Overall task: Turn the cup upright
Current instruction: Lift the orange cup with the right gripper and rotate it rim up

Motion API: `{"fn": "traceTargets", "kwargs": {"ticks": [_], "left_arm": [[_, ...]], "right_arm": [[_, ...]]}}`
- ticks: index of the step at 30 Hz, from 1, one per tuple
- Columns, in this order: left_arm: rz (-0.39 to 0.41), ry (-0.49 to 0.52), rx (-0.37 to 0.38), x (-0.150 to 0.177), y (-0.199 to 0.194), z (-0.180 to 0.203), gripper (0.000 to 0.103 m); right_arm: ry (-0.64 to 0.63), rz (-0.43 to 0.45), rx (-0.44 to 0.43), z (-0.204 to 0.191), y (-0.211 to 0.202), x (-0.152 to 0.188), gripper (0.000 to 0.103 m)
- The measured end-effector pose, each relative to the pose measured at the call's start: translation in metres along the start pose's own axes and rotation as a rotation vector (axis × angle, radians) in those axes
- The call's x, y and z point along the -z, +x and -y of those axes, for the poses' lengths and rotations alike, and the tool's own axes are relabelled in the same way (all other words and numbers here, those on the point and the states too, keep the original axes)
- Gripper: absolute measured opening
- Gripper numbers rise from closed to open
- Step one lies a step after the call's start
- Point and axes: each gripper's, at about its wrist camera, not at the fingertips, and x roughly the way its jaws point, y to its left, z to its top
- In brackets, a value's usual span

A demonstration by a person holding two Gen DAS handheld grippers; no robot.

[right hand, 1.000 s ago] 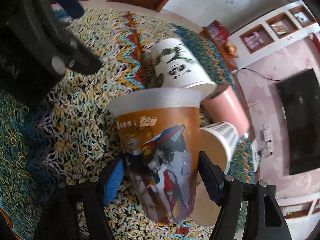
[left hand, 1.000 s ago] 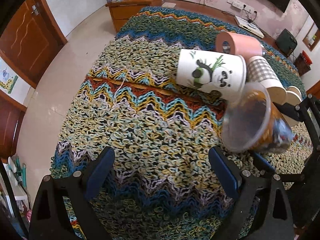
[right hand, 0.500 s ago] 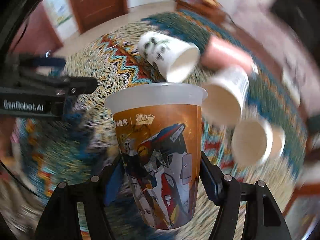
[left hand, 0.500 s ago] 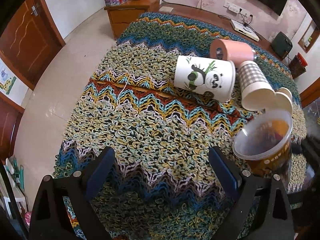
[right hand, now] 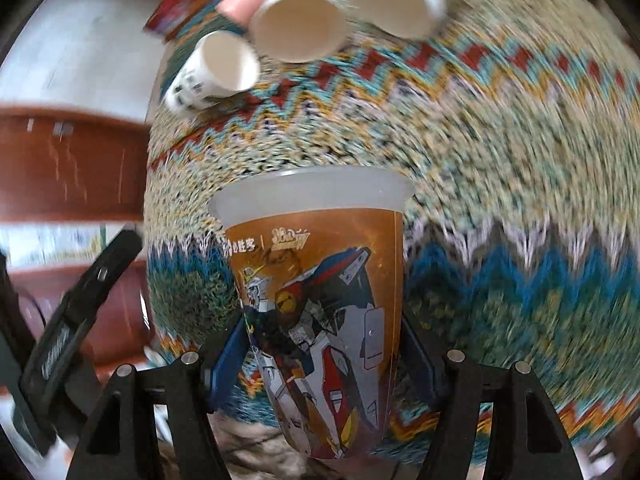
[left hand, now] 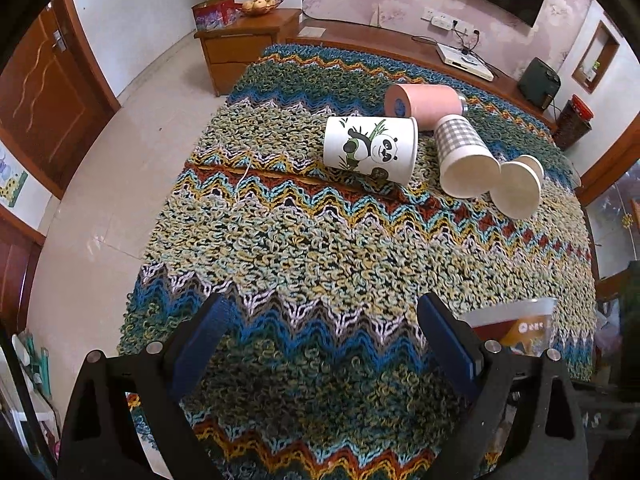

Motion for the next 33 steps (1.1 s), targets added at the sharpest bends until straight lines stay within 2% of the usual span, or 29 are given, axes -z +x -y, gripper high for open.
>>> {"fn": "traceTargets", "kwargs": {"ticks": [3, 7, 9, 14, 21, 33], "left_arm": [[0.007, 0.009, 0.000, 0.005, -0.007, -0.001, 0.096], [0.011, 0.018, 0.002, 0.012, -0.013, -0.002, 0.096], [0.011, 0.020, 0.003, 0.015, -0.014, -0.003, 0.096], [0.007, 0.022, 0.004, 0.021, -0.015, -0.006, 0.096], [0.003, 0.038, 0.012, 0.027, -0.015, -0.003, 0.096], [0.007, 0.079, 0.051, 0.032, -0.025, 0.012, 0.096]], "right_arm": [[0.080, 0.032, -0.051, 0.004, 0.000, 0.009, 0.071], [0.111, 0.042, -0.076, 0.002, 0.010, 0.022, 0.071], [0.108, 0.041, -0.065, -0.007, 0.020, 0.021, 0.071], [0.120, 0.029, -0.059, -0.004, 0.027, 0.016, 0.072], [0.118, 0.033, -0.041, -0.007, 0.033, 0.029, 0.075], [0.099, 0.114, -0.017, 0.017, -0.009, 0.051, 0.077]]}}
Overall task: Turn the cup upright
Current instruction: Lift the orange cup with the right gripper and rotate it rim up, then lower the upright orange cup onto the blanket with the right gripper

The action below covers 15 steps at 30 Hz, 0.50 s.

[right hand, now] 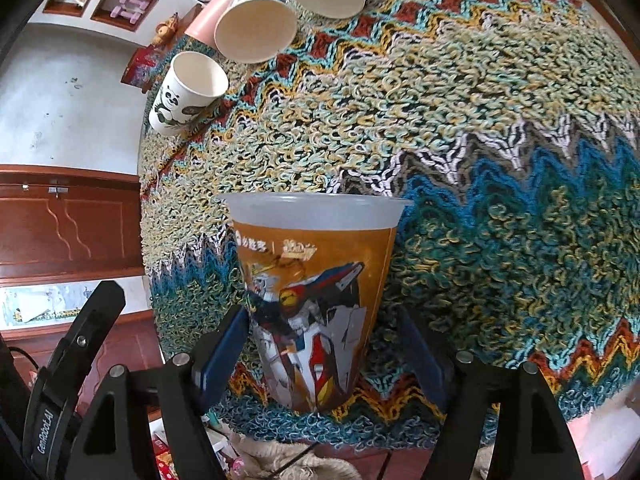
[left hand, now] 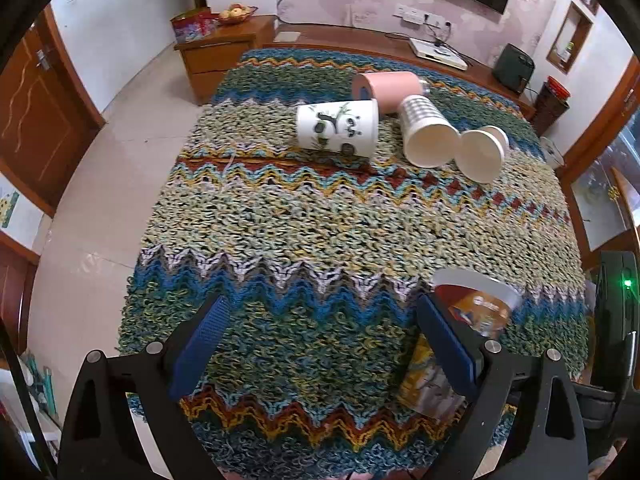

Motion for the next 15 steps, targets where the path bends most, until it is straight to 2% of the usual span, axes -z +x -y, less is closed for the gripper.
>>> {"fn": "traceTargets", "kwargs": {"ticks": [6, 15], "left_arm": [[-0.028, 0.066, 0.056, -0.006, -0.002, 0.015, 0.096], [-0.142, 0.224, 0.135, -0.016, 0.021, 0.048, 0.096]], "right_arm": [[-0.046, 0.035, 0.020, 0.006, -0.020, 0.012, 0.077], [-0.066, 0.038, 0.010, 0.005, -0.019, 0.027, 0.077]]}}
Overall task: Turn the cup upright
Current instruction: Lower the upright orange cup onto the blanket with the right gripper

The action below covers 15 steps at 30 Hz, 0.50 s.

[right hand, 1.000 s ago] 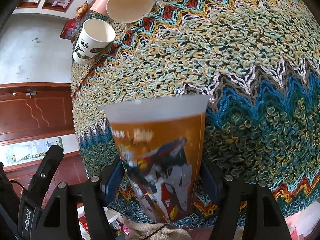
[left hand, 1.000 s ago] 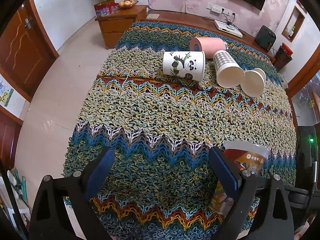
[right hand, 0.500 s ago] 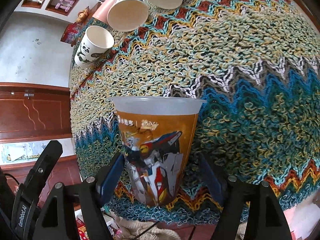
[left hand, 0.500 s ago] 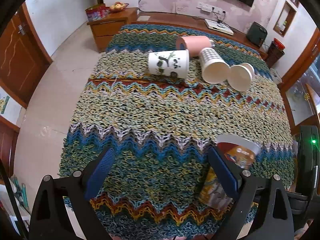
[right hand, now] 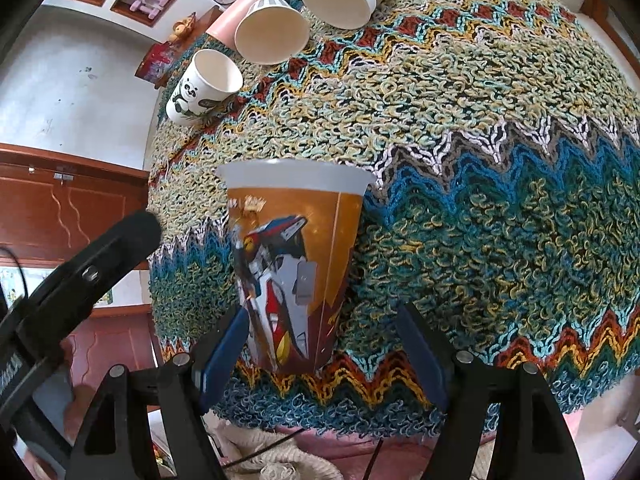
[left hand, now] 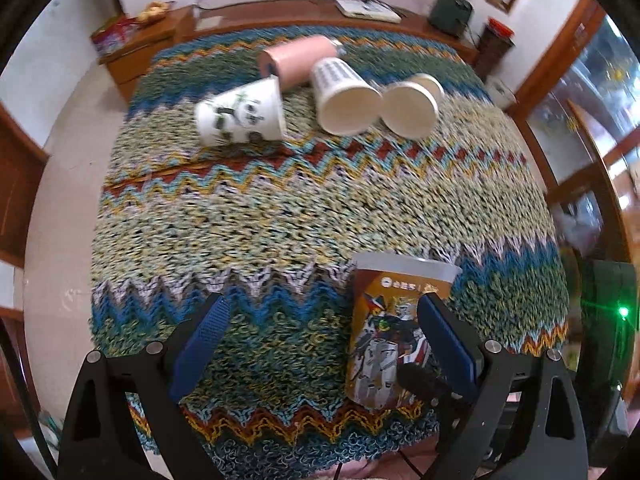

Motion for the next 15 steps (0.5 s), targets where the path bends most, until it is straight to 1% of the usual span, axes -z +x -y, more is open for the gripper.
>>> {"fn": "traceTargets", "kwargs": {"ticks": [4, 7, 10, 12, 15], "left_arm": [[-0.032, 0.034, 0.024, -0.003, 0.012, 0.008, 0.096], [-0.064, 0.065, 0.066, -0.004, 0.020, 0.015, 0.096], [-0.085, 0.083, 0.080, -0.005, 0.026, 0.020, 0.096], [-0.095, 0.091, 0.080, -0.007, 0.030, 0.023, 0.096], [-0.119, 0.094, 0.107, -0.008, 0.036, 0.027, 0.096]], "right_arm": [[-0.011, 0.003, -0.003, 0.000, 0.000, 0.005, 0.077], [-0.013, 0.012, -0.001, 0.000, -0.001, 0.006, 0.077], [-0.012, 0.019, -0.005, 0.002, -0.002, 0.007, 0.077], [-0.010, 0.021, -0.008, 0.007, -0.009, 0.013, 0.077], [-0.006, 0.022, -0.011, 0.014, -0.017, 0.021, 0.077]]}}
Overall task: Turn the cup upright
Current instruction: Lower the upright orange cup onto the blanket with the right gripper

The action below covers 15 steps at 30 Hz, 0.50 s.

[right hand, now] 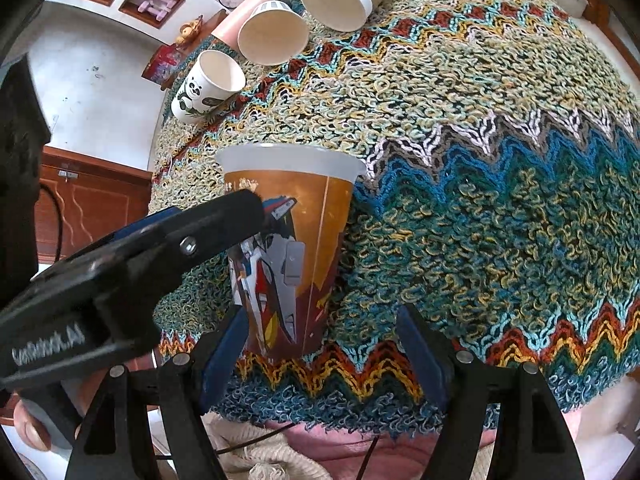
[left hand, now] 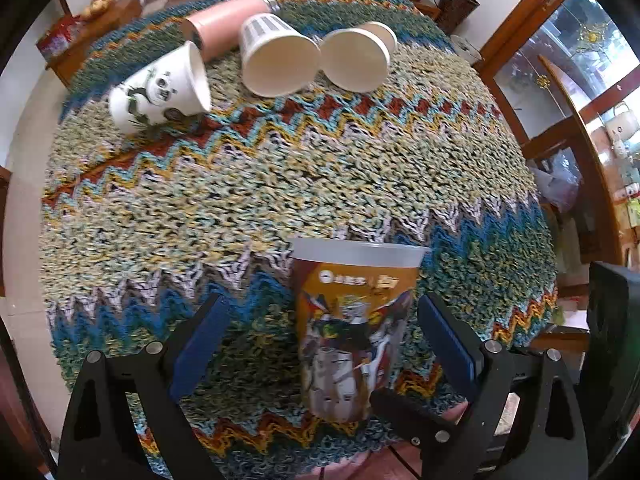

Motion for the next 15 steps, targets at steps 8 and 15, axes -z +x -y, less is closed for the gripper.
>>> {"fn": "traceTargets", "kwargs": {"ticks": [8, 15], "left_arm": [[-0.038, 0.031, -0.006, -0.002, 0.015, 0.013, 0.096], [-0.068, 0.022, -0.015, -0.003, 0.029, 0.015, 0.096]], "right_arm": [[0.026, 0.025, -0.003, 0.016, -0.020, 0.015, 0.077], [0.031, 0.034, 0.001, 0.024, -0.034, 0.024, 0.077]]}}
